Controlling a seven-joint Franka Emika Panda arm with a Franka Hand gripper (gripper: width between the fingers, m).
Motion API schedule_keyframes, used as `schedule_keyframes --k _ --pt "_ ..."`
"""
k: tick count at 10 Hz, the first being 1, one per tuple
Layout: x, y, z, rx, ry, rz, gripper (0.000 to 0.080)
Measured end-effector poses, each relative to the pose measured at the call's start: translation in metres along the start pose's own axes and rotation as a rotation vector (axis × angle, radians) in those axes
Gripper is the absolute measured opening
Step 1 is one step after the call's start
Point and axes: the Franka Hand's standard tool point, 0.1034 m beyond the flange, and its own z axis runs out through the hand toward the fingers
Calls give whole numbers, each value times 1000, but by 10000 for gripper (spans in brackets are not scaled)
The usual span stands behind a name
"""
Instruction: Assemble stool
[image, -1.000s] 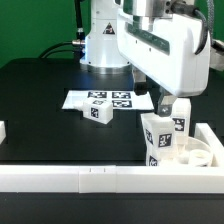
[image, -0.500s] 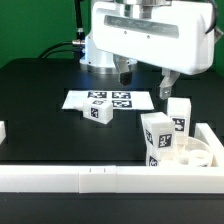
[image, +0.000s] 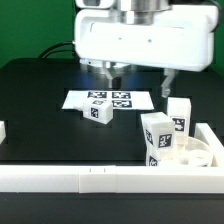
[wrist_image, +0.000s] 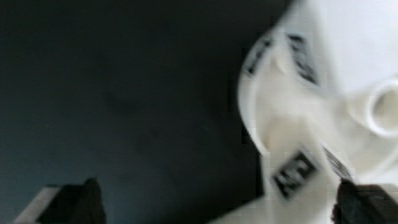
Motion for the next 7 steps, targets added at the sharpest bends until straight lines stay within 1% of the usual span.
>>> schedule_keyframes --k 1,2,3,4,5,6,7 --pt "-8 6 2 -2 -14 -85 649" --pt "-16 4 3 -16 -19 -129 649" --pt "-18 -1 1 -42 -12 -189 649" --pt "-17 1 2 -42 -15 -279 649" --pt "-17 2 2 -43 -16 -307 649" --pt "-17 5 4 -46 -19 -431 649" --pt "-20 11 9 -46 -27 -579 649"
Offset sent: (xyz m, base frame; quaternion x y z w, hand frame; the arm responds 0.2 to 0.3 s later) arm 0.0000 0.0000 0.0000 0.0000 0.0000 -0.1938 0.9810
